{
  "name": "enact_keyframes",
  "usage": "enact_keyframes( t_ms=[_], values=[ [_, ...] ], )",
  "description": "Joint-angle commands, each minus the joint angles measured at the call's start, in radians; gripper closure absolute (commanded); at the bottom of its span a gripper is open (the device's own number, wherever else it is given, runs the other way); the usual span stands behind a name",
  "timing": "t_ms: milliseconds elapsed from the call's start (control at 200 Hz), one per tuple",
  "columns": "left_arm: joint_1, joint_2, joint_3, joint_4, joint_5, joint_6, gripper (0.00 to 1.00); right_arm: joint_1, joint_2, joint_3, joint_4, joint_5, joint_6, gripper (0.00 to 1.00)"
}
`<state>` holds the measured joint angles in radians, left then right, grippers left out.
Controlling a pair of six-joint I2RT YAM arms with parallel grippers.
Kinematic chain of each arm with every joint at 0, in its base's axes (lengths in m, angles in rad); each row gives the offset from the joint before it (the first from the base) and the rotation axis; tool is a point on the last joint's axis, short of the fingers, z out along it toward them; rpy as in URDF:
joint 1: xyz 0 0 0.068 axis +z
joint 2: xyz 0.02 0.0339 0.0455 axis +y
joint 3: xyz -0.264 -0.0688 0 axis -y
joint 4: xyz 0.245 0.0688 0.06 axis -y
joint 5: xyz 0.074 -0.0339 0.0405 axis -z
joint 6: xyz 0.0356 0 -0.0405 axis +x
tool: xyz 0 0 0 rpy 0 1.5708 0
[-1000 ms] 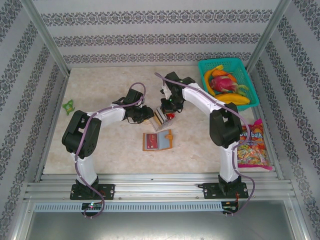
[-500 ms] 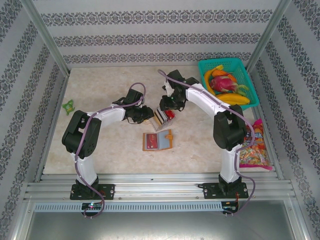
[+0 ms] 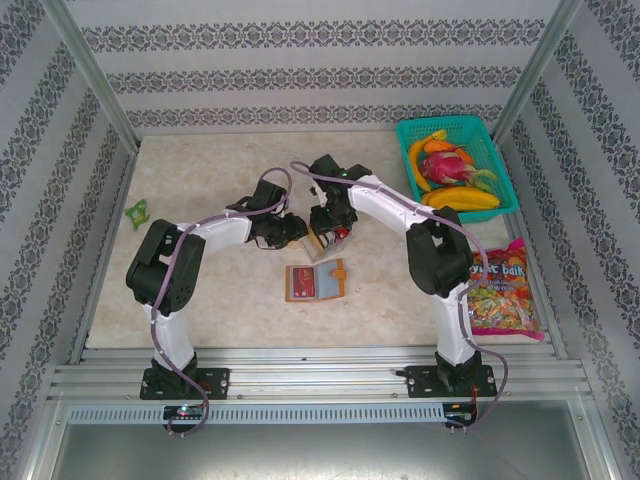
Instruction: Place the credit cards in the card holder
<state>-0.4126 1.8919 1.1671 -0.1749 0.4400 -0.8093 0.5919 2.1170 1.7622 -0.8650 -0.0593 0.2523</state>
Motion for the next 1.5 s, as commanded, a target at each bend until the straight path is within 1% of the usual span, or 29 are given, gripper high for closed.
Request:
enact_keyframes(
  t_ms=[0,80,115,155,175,240,320,365,405,435,445,450,460,490,570,644,714,829,999,1224,1304,1414,1494],
  values=[
    [-0.009,0.033,-0.021,0.014,-0.010,-0.013,0.66,0.018,0.012,0.009,-0.027,0.162,-0.016,0.65],
    [-0.010,0.037,-0.022,0.015,-0.011,-0.013,0.67,0.023,-0.016,-0.005,-0.022,0.164,-0.013,0.74],
    [-0.011,0.038,-0.025,0.015,-0.012,-0.013,0.67,0.026,-0.033,-0.007,-0.018,0.156,-0.015,0.76],
    [-0.009,0.038,-0.026,0.014,-0.014,-0.013,0.68,0.026,-0.050,-0.008,-0.021,0.143,-0.016,0.84],
    [-0.010,0.038,-0.027,0.015,-0.016,-0.013,0.68,0.026,-0.059,-0.006,-0.026,0.139,-0.016,0.86],
    [-0.009,0.041,-0.027,0.014,-0.015,-0.012,0.68,0.025,-0.086,-0.010,-0.025,0.133,-0.013,0.87],
    [-0.009,0.041,-0.027,0.015,-0.012,-0.013,0.68,0.016,-0.087,0.001,-0.043,0.083,-0.020,0.89],
    [-0.009,0.040,-0.027,0.015,-0.012,-0.014,0.68,0.007,-0.069,0.020,-0.073,0.051,-0.017,0.87],
    [-0.010,0.041,-0.026,0.015,-0.010,-0.013,0.68,0.001,-0.050,0.037,-0.096,0.052,-0.004,0.85],
    [-0.009,0.041,-0.027,0.015,-0.010,-0.013,0.68,0.000,-0.038,0.037,-0.103,0.059,0.001,0.80],
    [-0.009,0.041,-0.027,0.015,-0.010,-0.013,0.68,-0.001,-0.035,0.037,-0.105,0.058,0.001,0.75],
    [-0.009,0.040,-0.027,0.016,-0.009,-0.013,0.68,-0.001,-0.035,0.037,-0.105,0.058,0.001,0.75],
    [-0.010,0.041,-0.027,0.015,-0.008,-0.013,0.68,-0.001,-0.029,0.039,-0.109,0.058,0.001,0.70],
    [-0.010,0.040,-0.026,0.015,-0.007,-0.013,0.68,-0.001,-0.021,0.044,-0.119,0.060,0.002,0.65],
    [-0.011,0.042,-0.024,0.017,-0.001,-0.011,0.67,0.002,-0.016,0.055,-0.139,0.121,0.014,0.57],
    [-0.009,0.042,-0.022,0.016,0.002,-0.011,0.66,0.003,-0.046,0.048,-0.123,0.157,0.016,0.53],
    [-0.009,0.043,-0.018,0.015,0.002,-0.008,0.66,0.003,-0.071,0.053,-0.105,0.174,0.008,0.52],
    [-0.010,0.045,-0.015,0.015,0.003,-0.007,0.66,0.016,-0.069,0.069,-0.098,0.162,-0.031,0.51],
    [-0.010,0.047,-0.018,0.019,0.004,-0.009,0.66,0.059,-0.018,0.085,-0.090,0.247,-0.056,0.50],
    [-0.010,0.050,-0.032,0.040,0.006,-0.022,0.66,0.071,0.024,0.073,-0.042,0.275,-0.060,0.50],
    [-0.011,0.051,-0.037,0.048,0.006,-0.027,0.66,0.081,0.036,0.054,-0.019,0.310,-0.067,0.50],
    [-0.010,0.051,-0.041,0.048,0.006,-0.027,0.66,0.091,0.050,0.036,-0.008,0.388,-0.073,0.50],
    [-0.010,0.050,-0.045,0.050,0.005,-0.027,0.66,0.094,0.044,0.012,0.019,0.399,-0.089,0.50]
  ],
)
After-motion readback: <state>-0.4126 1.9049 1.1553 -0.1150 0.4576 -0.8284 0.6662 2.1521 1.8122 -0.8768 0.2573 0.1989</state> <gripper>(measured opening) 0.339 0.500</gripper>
